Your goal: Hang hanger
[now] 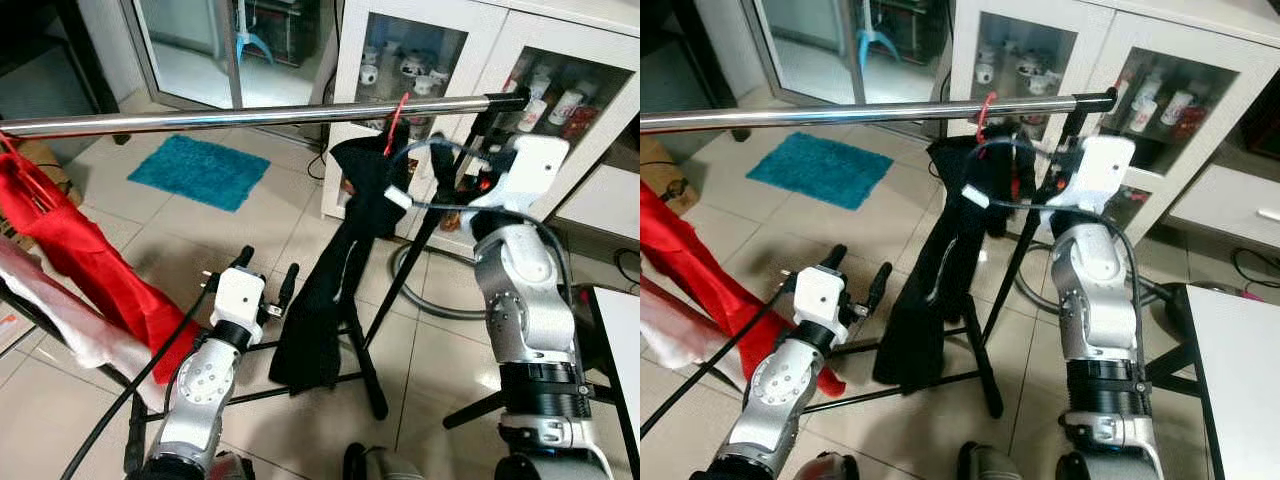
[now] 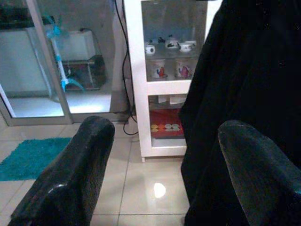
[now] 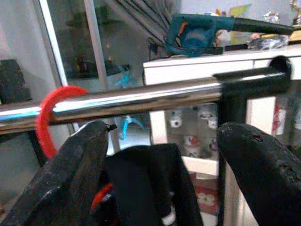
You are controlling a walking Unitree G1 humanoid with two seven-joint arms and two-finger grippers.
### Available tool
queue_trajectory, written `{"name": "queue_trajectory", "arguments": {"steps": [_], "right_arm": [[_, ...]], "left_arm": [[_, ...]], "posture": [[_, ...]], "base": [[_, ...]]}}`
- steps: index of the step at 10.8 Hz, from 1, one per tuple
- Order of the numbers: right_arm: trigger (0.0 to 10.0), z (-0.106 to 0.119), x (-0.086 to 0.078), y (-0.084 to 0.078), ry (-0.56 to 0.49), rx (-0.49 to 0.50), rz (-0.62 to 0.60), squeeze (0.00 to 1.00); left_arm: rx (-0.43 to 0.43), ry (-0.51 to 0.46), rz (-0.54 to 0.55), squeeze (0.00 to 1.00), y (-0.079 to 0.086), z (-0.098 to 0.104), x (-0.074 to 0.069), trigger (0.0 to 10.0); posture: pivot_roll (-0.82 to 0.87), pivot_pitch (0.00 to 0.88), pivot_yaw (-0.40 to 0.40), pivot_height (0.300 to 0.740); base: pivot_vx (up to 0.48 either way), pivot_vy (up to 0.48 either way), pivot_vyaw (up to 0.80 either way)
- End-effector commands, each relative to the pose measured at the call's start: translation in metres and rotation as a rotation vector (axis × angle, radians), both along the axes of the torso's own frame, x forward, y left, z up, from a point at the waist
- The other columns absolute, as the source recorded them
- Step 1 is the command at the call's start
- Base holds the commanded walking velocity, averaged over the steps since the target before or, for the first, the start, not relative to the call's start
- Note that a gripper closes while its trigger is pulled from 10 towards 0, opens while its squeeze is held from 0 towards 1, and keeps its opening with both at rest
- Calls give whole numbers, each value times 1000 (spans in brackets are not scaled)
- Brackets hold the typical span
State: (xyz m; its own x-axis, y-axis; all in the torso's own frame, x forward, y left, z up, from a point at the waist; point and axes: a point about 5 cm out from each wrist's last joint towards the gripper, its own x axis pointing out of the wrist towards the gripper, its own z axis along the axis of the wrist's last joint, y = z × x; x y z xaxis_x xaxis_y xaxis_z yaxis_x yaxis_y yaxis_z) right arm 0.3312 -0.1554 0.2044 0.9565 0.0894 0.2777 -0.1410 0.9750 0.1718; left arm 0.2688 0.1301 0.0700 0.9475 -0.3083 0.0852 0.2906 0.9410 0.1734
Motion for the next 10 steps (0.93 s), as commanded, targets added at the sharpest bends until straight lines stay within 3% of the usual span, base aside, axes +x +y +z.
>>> {"name": "queue_trajectory", "arguments": {"steps": [1, 2, 4, 7, 8, 10], "right_arm": [[10000, 3, -3, 7, 19, 9, 11, 0], [10000, 2, -4, 11, 30, 12, 28, 0], [10000, -3, -2, 8, 54, 6, 26, 0], [10000, -2, 5, 2, 78, -34, 10, 0], [10000, -1, 7, -1, 75, -37, 6, 0], [10000, 2, 10, 4, 61, -41, 19, 0]], "left_arm": [[6, -4, -23, 0, -6, -1, 1, 10000], [6, -4, -26, 0, -7, -1, 3, 10000], [29, -34, -186, 0, -41, 10, 9, 10000], [17, -33, -337, 0, -68, 19, 13, 10000], [13, -30, -337, 0, -68, 19, 14, 10000], [29, -28, -284, 0, -51, 15, 11, 10000]], "posture": [[-72, 93, -49, 740], [-71, 91, -50, 740], [-72, 89, -46, 740], [-73, 78, -34, 740], [-73, 76, -33, 740], [-57, 72, -30, 740]], "base": [[0, 0, 0], [0, 0, 0], [0, 0, 0], [0, 0, 0], [0, 0, 0], [0, 0, 0]]}}
